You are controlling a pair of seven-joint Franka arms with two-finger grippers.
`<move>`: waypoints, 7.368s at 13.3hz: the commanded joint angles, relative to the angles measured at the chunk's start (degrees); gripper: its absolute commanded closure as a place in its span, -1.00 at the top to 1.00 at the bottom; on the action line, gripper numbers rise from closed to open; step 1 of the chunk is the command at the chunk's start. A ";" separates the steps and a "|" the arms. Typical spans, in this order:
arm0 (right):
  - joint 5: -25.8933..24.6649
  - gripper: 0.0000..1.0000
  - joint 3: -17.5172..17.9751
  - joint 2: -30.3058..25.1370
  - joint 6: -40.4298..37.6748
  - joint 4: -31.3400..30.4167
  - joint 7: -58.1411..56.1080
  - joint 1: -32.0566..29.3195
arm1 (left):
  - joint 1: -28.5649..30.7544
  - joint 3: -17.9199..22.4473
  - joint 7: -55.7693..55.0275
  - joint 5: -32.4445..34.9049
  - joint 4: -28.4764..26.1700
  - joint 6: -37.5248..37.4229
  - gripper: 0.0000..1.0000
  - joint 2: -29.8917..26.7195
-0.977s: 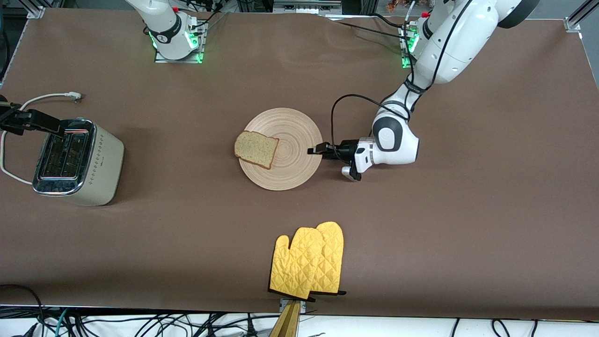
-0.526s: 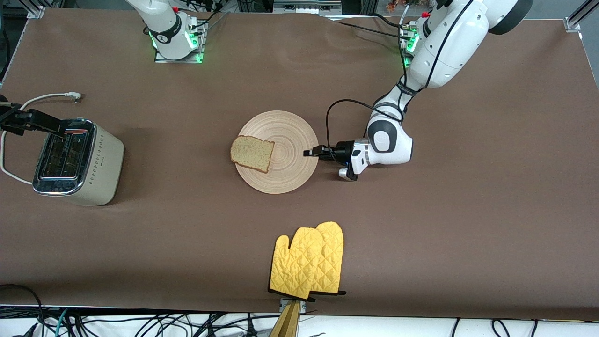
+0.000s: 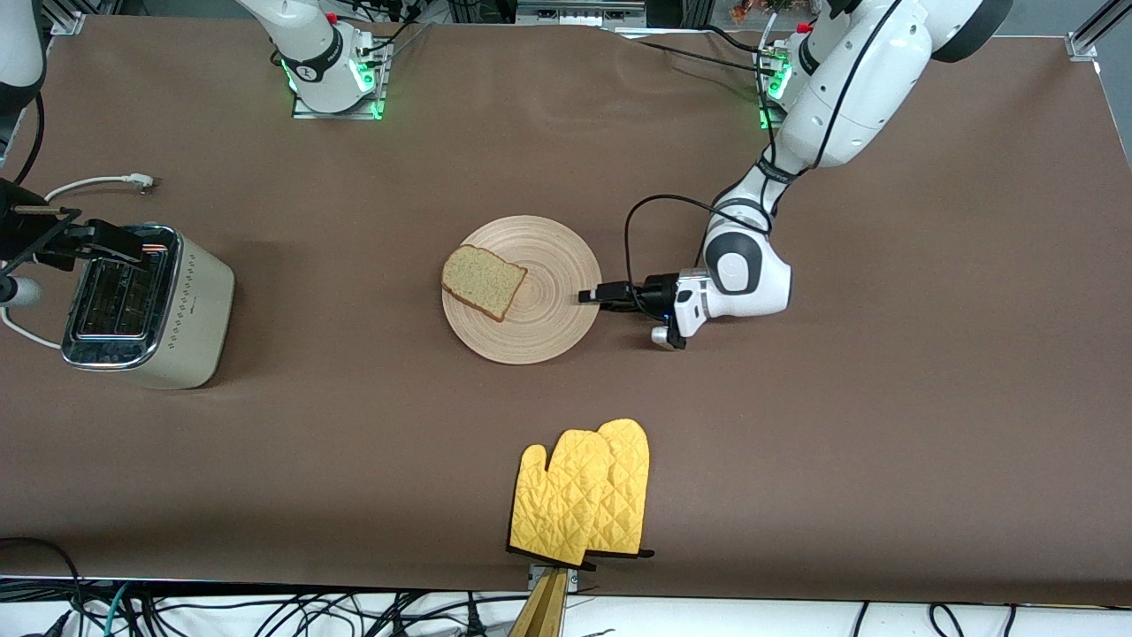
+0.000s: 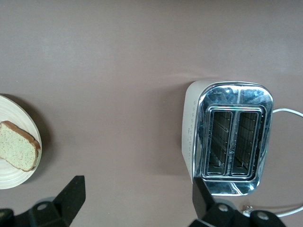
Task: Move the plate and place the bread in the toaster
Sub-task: 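Release the plate with the left gripper while the right gripper reaches the bread, then grasp the bread slice edge with the right gripper, then lift the bread slice with the right gripper over the toaster, then lower the bread slice into the toaster slot with the right gripper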
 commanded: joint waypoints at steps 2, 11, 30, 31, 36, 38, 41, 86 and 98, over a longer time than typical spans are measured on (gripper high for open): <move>0.58 1.00 0.12 -0.94 0.70 -1.03 -0.77 1.66 | 10.76 -0.36 2.99 5.08 -9.95 -1.12 1.00 -10.39; 11.31 1.00 1.70 4.68 9.12 -6.72 19.16 10.97 | 30.48 -5.82 -25.20 45.42 -18.41 -8.57 1.00 -37.21; 12.62 1.00 8.03 11.54 36.02 -32.22 48.89 21.88 | 16.15 9.21 -47.99 97.25 18.94 -44.62 1.00 -39.51; 12.62 1.00 8.03 11.54 36.64 -33.36 48.89 21.97 | 15.46 9.83 -48.60 96.02 19.30 -44.62 1.00 -39.51; 12.62 1.00 8.12 11.01 36.91 -35.91 48.89 21.97 | 15.62 11.42 -56.49 91.09 19.92 -45.42 1.00 -39.60; 12.62 1.00 8.65 10.83 36.82 -36.18 48.89 21.97 | 15.54 11.42 -58.62 91.43 19.92 -45.24 1.00 -39.43; 12.62 0.72 8.74 10.92 36.82 -36.18 48.98 22.05 | 15.71 11.50 -58.72 91.70 19.74 -45.15 1.00 -39.16; -8.03 -1.00 -37.14 12.15 -4.07 1.79 -28.09 16.44 | 15.80 11.42 -59.07 91.44 19.04 -45.59 1.00 -38.64; -7.59 -1.00 -37.05 16.98 1.75 1.79 -28.81 13.53 | 15.80 11.42 -59.07 91.44 19.04 -45.59 1.00 -38.64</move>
